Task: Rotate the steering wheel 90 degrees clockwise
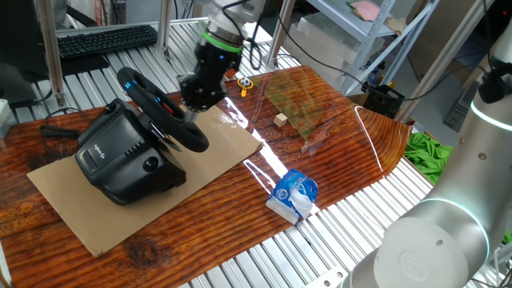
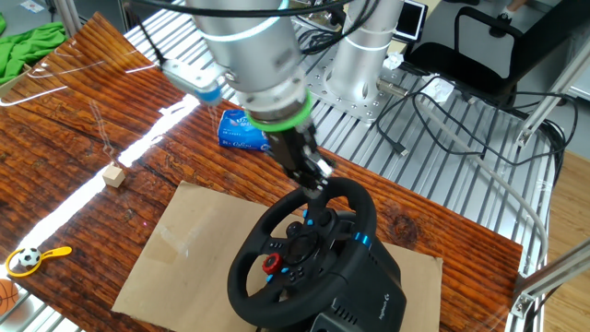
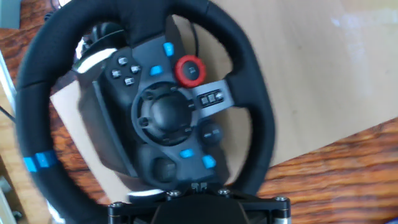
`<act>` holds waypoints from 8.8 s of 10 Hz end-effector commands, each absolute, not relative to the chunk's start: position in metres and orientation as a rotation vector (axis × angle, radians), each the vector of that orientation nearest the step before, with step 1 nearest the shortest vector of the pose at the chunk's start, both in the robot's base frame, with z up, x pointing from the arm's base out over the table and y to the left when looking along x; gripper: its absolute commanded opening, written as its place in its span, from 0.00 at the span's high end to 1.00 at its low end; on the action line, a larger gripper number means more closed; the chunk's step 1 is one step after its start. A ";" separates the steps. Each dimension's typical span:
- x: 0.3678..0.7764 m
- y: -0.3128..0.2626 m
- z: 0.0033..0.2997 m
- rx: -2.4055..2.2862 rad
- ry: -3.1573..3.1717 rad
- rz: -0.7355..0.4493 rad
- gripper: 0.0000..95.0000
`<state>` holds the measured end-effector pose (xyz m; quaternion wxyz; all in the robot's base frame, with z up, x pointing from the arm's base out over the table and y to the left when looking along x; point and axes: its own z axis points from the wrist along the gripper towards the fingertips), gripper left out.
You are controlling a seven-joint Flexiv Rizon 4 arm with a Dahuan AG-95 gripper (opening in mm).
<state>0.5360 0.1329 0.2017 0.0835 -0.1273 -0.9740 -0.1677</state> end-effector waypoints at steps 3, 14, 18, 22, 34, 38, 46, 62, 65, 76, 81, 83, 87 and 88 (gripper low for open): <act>0.546 0.167 0.203 -0.493 -2.874 -0.500 1.00; 0.592 0.183 0.216 -0.622 -2.816 -0.512 1.00; 0.609 0.192 0.213 -0.673 -2.800 -0.504 1.00; 0.627 0.193 0.200 -0.701 -2.787 -0.553 1.00; 0.651 0.186 0.182 -0.677 -2.739 -0.640 1.00; 0.654 0.185 0.168 -0.685 -2.693 -0.718 1.00; 0.657 0.177 0.154 -0.715 -2.610 -0.851 1.00; 0.658 0.149 0.163 -0.780 -2.525 -0.985 1.00; 0.657 0.150 0.168 -0.789 -2.535 -0.972 1.00; 0.656 0.145 0.175 -0.854 -2.553 -1.007 1.00; 0.656 0.141 0.173 -0.884 -2.556 -1.035 1.00; 0.656 0.141 0.174 -0.930 -2.521 -1.069 1.00; 0.655 0.140 0.176 -0.961 -2.497 -1.114 1.00; 0.656 0.140 0.175 -0.969 -2.504 -1.104 1.00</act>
